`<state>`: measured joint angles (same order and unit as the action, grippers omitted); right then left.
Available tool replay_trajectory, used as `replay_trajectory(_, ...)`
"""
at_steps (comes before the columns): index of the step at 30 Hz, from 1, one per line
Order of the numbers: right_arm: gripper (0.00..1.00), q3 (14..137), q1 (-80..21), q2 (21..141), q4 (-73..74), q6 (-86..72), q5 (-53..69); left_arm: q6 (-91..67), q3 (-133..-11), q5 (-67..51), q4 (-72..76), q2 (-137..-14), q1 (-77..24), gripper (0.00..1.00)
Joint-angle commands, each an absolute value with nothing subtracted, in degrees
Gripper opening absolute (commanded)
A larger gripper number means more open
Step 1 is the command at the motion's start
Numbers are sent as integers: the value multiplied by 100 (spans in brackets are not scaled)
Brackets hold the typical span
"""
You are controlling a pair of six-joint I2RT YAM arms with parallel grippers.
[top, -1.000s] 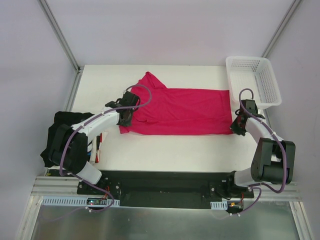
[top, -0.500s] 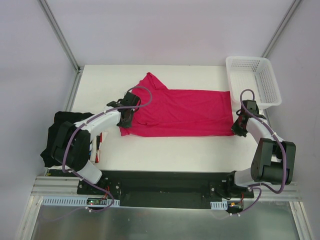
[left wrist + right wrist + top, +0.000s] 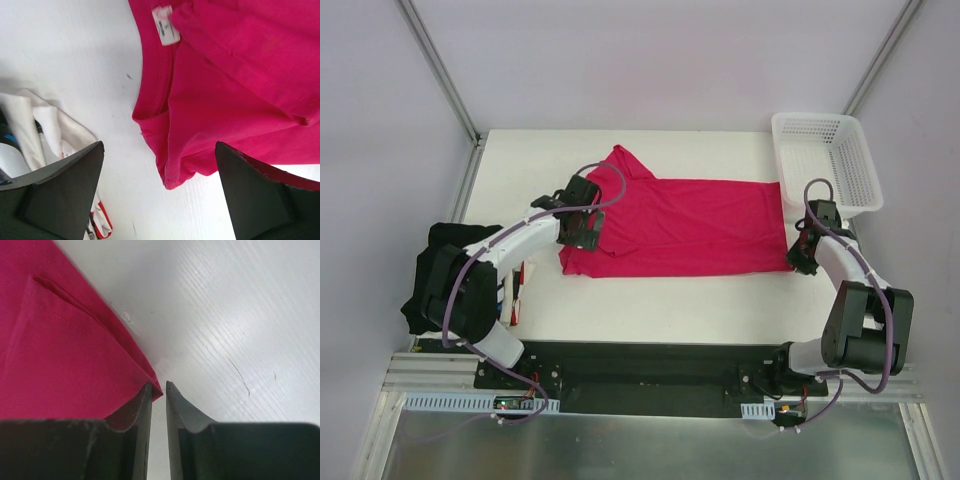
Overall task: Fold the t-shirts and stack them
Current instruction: Fold the flattened tshirt in 1/3 of the way
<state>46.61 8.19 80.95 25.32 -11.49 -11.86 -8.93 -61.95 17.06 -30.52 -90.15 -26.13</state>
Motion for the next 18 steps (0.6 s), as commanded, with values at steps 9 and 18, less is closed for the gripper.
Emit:
replay_trajectory(9,23,5185,326,7031,2505,-1362,-826,-1072,-6794,1249,-2735,-7893,-2558,90)
replay_trajectory(18,24,5142,71,7005,2233,-1556,-475,-704,-6416,89,-2355,-7980,-2892,82)
